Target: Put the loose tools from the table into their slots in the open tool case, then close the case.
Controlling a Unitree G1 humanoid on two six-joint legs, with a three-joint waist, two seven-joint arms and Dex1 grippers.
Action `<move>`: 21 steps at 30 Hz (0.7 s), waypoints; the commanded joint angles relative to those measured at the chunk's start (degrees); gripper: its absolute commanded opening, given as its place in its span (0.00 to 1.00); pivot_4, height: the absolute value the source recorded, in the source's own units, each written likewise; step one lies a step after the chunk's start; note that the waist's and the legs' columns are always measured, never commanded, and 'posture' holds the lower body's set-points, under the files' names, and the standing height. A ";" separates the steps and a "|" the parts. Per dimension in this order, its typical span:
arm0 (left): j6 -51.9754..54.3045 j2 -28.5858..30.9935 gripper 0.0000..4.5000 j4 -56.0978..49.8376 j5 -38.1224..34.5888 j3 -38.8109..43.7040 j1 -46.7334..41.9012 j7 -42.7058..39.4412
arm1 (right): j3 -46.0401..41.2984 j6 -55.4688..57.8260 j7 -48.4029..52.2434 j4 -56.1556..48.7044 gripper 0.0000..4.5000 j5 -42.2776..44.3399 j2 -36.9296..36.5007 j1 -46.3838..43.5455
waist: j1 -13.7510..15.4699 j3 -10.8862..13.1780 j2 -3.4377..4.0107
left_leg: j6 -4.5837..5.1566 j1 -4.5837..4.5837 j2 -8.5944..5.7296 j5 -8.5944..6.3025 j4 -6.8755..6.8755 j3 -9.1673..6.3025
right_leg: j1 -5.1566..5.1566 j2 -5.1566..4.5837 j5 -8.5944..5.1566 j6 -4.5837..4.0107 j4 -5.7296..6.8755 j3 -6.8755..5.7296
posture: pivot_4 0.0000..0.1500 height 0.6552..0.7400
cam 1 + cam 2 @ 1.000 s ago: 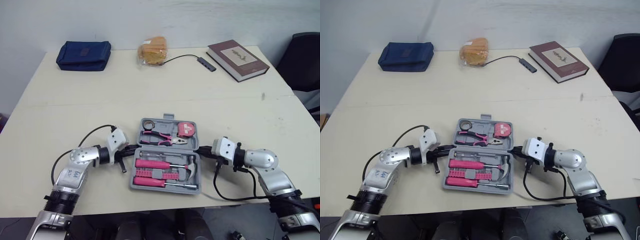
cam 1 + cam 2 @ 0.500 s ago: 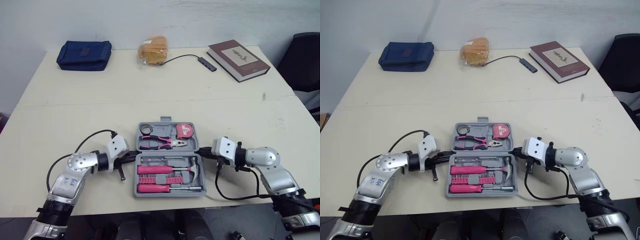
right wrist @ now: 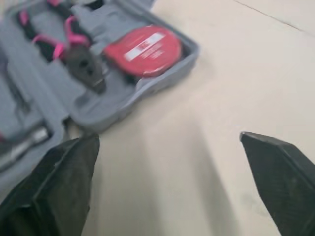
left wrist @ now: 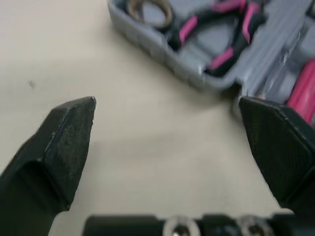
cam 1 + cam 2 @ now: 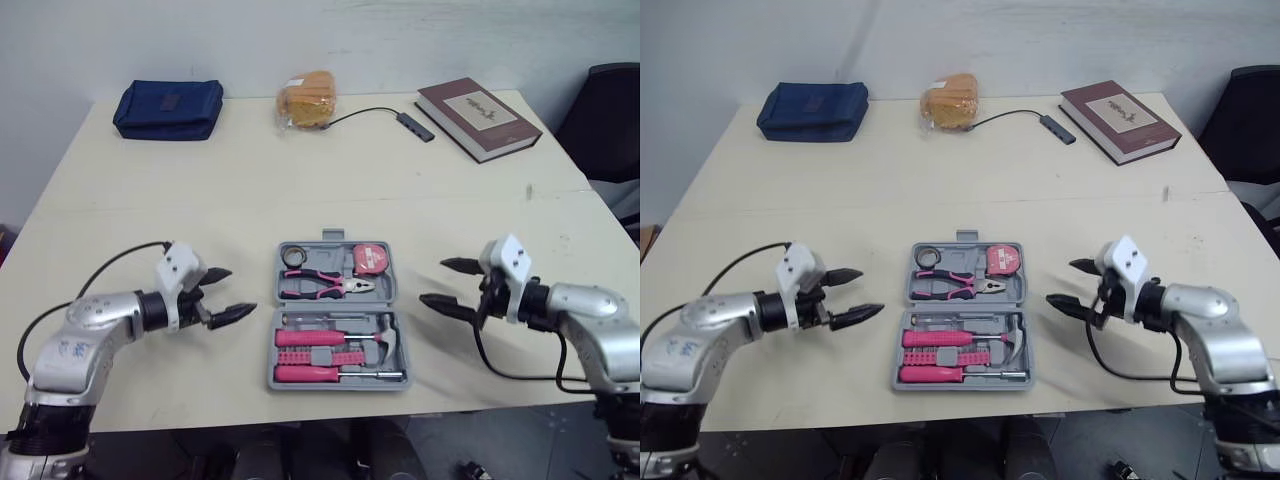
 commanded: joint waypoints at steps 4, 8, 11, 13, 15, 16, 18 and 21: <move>23.73 -4.85 1.00 -3.34 -4.04 1.46 -9.51 12.92 | -0.99 32.05 -11.10 -6.86 0.99 9.08 2.96 -11.96 | 0.08 0.00 0.00 | -0.03 -0.16 -0.02 0.02 -0.06 -0.05 | -0.09 0.10 -0.02 -0.03 -0.05 -0.07 | 1.00 1.00; 27.32 -8.40 1.00 -3.68 -3.33 -0.09 -12.50 17.18 | 0.38 41.57 -18.99 -4.02 0.99 8.52 8.13 -17.61 | 0.15 -0.02 -0.06 | 0.05 -0.90 -0.13 0.18 0.09 0.04 | -0.71 0.45 0.10 0.18 0.14 -0.03 | 1.00 1.00; 28.18 -9.76 1.00 -3.43 -2.08 -1.64 -13.61 19.87 | 1.56 41.80 -23.81 -1.60 0.99 8.77 10.07 -19.45 | 0.13 -0.01 -0.06 | 0.05 -0.99 -0.20 0.20 0.09 0.11 | -0.79 0.50 0.12 0.21 0.09 -0.03 | 1.00 1.00; 28.77 -10.67 1.00 -3.17 -1.52 -2.67 -14.18 21.22 | 2.31 41.80 -26.63 -0.44 0.99 9.97 10.71 -20.11 | 0.12 -0.01 -0.06 | 0.04 -0.99 -0.25 0.20 0.09 0.13 | -0.79 0.53 0.13 0.22 0.08 -0.03 | 1.00 1.00; 29.04 -12.64 1.00 -3.01 -0.66 -2.46 -14.55 23.40 | 3.51 41.80 -28.63 -0.16 0.99 11.05 10.48 -20.36 | 0.14 -0.01 -0.06 | 0.03 -0.99 -0.25 0.20 0.09 0.13 | -0.79 0.56 0.13 0.22 0.07 -0.03 | 1.00 1.00; 29.15 -13.38 1.00 -2.83 -0.38 -2.60 -14.77 24.13 | 3.90 41.80 -29.74 0.18 0.99 11.59 10.55 -20.48 | 0.14 -0.01 -0.07 | 0.03 -1.00 -0.25 0.20 0.09 0.13 | -0.79 0.57 0.13 0.22 0.07 -0.03 | 1.00 1.00; 29.96 -14.30 1.00 -2.63 0.85 -3.38 -15.29 26.06 | 4.56 41.80 -31.76 0.79 0.99 12.22 10.83 -20.75 | 0.12 -0.01 -0.07 | 0.02 -1.00 -0.26 0.21 0.09 0.14 | -0.79 0.58 0.13 0.22 0.07 -0.03 | 1.00 1.00; 30.76 -16.44 1.00 -2.42 2.07 -3.05 -15.93 28.45 | 5.03 41.80 -34.52 2.02 0.99 12.81 11.72 -21.04 | 0.12 -0.01 -0.07 | 0.00 -0.99 -0.27 0.23 0.10 0.14 | -0.79 0.57 0.13 0.23 0.09 -0.01 | 1.00 1.00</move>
